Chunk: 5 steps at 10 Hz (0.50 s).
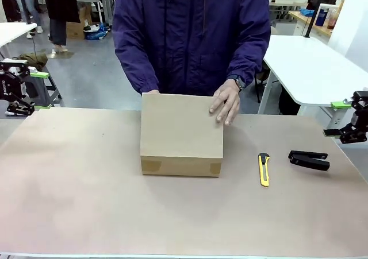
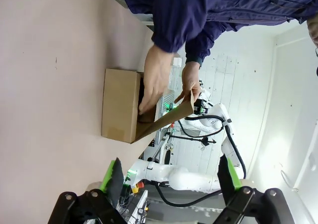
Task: Pack the item into the box.
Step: Close the Mailer Box.
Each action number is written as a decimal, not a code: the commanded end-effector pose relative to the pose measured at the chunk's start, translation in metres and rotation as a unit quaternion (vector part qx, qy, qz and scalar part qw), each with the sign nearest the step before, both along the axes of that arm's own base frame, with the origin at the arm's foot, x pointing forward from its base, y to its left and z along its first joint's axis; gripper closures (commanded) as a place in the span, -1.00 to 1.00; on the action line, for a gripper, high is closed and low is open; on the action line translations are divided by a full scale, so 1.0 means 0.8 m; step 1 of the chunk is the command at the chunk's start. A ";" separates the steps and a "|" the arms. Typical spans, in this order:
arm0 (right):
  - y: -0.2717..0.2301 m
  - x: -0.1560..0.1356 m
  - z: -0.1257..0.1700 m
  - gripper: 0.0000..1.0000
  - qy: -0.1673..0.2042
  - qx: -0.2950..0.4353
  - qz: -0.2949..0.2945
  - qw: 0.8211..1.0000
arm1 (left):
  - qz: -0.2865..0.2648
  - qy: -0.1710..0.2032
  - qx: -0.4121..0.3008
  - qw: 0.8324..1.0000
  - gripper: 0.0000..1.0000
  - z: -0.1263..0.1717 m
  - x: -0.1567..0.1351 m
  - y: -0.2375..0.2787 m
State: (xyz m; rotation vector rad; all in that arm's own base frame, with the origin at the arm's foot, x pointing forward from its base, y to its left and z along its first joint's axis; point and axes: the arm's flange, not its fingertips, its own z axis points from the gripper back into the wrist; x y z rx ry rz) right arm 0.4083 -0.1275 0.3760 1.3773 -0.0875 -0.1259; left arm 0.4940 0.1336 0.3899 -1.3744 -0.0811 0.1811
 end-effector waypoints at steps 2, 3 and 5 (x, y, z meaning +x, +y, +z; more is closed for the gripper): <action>0.002 -0.004 0.004 -1.00 -0.002 0.003 0.003 1.000 | 0.003 0.004 0.005 1.000 -1.00 0.004 -0.007 -0.004; 0.002 -0.004 0.004 -1.00 -0.002 0.003 0.003 1.000 | 0.003 0.004 0.005 1.000 -1.00 0.004 -0.007 -0.004; 0.002 -0.004 0.004 -1.00 -0.002 0.003 0.003 1.000 | 0.003 0.004 0.005 1.000 -1.00 0.004 -0.007 -0.004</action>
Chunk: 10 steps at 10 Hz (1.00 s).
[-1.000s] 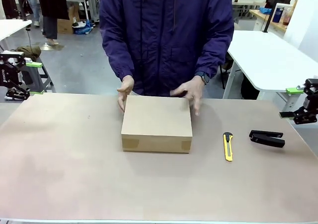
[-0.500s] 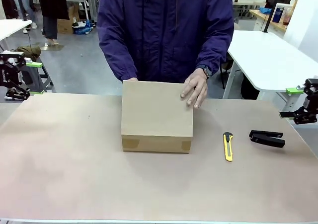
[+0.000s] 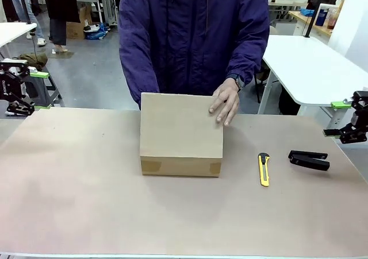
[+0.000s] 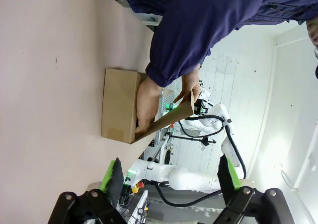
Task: Pack the item into the box.
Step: Close the Mailer Box.
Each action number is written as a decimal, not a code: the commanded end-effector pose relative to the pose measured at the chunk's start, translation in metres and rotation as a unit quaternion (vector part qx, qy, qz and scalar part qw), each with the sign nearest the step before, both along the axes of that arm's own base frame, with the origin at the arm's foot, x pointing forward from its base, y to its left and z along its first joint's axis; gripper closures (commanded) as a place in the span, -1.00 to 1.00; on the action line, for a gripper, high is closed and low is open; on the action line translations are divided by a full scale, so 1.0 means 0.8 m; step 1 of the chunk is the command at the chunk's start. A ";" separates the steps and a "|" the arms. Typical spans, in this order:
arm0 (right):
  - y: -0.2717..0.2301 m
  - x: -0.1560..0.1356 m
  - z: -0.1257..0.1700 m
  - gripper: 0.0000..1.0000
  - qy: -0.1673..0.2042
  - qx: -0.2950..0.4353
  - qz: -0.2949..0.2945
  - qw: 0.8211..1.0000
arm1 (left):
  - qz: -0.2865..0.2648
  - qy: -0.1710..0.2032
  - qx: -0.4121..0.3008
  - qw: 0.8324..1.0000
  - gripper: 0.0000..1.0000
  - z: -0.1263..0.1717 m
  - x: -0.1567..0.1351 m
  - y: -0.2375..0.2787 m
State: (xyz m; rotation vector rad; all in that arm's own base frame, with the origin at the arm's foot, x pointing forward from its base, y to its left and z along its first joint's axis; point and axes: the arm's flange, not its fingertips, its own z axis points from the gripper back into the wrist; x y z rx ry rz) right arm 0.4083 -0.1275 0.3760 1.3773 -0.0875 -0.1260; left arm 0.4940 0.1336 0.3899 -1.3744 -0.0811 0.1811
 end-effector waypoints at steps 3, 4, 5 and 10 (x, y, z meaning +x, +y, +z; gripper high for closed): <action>0.002 -0.004 0.004 -1.00 -0.002 0.003 0.003 1.000 | 0.003 0.004 0.005 1.000 -1.00 0.004 -0.007 -0.004; 0.002 -0.004 0.004 -1.00 -0.002 0.003 0.003 1.000 | 0.003 0.004 0.005 1.000 -1.00 0.004 -0.007 -0.004; 0.002 -0.004 0.004 -1.00 -0.002 0.003 0.003 1.000 | 0.003 0.004 0.005 1.000 -1.00 0.004 -0.007 -0.004; 0.002 -0.004 0.004 -1.00 -0.002 0.003 0.003 1.000 | 0.003 0.004 0.005 1.000 -1.00 0.004 -0.007 -0.004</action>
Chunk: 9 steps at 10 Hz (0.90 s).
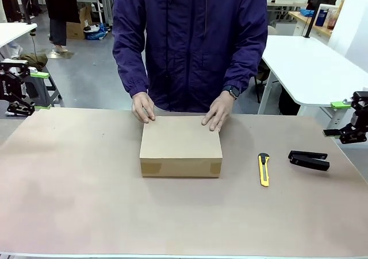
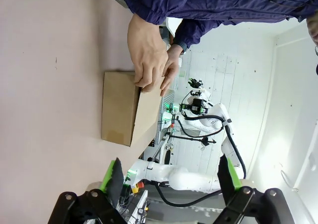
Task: Pack the item into the box.
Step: Close the Mailer Box.
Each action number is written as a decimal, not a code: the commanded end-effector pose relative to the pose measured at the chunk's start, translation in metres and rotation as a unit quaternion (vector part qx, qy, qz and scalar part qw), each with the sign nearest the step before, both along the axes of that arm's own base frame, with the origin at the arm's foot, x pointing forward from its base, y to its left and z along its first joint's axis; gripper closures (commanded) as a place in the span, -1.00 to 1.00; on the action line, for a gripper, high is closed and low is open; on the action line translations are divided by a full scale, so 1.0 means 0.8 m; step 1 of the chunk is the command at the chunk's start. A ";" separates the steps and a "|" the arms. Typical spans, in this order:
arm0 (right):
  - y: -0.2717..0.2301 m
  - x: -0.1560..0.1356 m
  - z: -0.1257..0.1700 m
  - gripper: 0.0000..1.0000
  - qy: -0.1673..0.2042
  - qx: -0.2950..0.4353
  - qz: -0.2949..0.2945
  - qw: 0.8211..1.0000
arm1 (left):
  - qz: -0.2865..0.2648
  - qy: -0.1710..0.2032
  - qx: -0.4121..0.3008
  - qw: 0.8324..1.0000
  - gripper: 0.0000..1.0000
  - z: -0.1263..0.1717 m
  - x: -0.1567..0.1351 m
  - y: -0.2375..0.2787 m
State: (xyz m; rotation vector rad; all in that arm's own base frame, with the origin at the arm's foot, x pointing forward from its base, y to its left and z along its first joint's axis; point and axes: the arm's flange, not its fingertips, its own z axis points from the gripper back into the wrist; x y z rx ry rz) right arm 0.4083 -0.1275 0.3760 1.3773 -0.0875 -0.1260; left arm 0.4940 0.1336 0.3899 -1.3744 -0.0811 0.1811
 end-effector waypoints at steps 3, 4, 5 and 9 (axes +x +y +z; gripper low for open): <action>0.002 -0.004 0.004 -1.00 -0.002 0.003 0.003 1.000 | 0.003 0.004 0.005 1.000 -1.00 0.004 -0.007 -0.004; 0.002 -0.004 0.004 -1.00 -0.002 0.003 0.003 1.000 | 0.003 0.004 0.005 1.000 -1.00 0.004 -0.007 -0.004; 0.002 -0.004 0.004 -1.00 -0.002 0.003 0.003 1.000 | 0.003 0.004 0.005 1.000 -1.00 0.004 -0.007 -0.004; 0.002 -0.004 0.004 -1.00 -0.002 0.003 0.003 1.000 | 0.003 0.004 0.005 1.000 -1.00 0.004 -0.007 -0.004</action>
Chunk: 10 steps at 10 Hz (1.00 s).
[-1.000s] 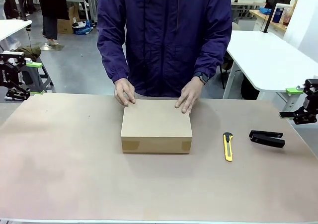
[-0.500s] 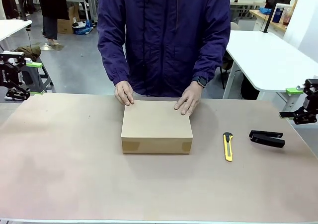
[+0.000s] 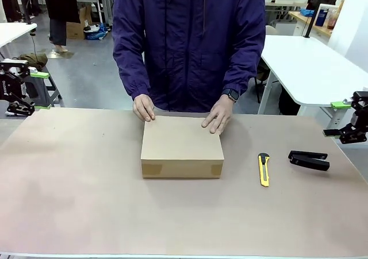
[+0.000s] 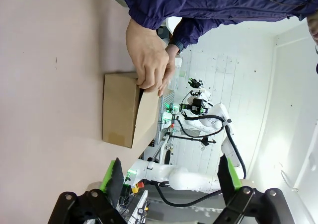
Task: Pack the item into the box.
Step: Close the Mailer Box.
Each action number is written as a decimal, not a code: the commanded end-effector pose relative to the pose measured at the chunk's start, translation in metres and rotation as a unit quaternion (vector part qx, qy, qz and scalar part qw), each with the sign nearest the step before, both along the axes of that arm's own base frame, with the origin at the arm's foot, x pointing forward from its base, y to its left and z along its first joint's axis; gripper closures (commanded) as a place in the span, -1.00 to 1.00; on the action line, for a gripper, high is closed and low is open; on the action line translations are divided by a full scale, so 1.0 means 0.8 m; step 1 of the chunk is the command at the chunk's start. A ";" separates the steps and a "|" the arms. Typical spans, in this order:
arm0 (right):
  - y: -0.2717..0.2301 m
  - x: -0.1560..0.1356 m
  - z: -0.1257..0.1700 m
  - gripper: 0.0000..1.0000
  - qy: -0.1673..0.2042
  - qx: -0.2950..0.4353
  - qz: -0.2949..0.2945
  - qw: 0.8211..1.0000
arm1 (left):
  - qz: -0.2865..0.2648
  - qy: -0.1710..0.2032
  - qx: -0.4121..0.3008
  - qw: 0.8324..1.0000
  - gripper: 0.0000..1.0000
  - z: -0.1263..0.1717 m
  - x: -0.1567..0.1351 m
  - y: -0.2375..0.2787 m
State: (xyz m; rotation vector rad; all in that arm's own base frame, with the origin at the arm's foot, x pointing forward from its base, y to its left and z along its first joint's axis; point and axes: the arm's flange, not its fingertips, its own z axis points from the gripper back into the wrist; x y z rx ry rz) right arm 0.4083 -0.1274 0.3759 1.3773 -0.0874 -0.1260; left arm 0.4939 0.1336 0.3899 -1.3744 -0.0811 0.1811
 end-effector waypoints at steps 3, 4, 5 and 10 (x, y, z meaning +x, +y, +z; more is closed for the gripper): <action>0.002 -0.004 0.004 -1.00 -0.002 0.003 0.003 1.000 | 0.003 0.004 0.005 1.000 -1.00 0.004 -0.007 -0.004; 0.002 -0.004 0.004 -1.00 -0.002 0.003 0.003 1.000 | 0.003 0.004 0.005 1.000 -1.00 0.004 -0.007 -0.004; 0.002 -0.004 0.004 -1.00 -0.002 0.003 0.003 1.000 | 0.003 0.004 0.005 1.000 -1.00 0.004 -0.007 -0.004; 0.002 -0.004 0.004 -1.00 -0.002 0.003 0.003 1.000 | 0.003 0.004 0.005 1.000 -1.00 0.004 -0.007 -0.004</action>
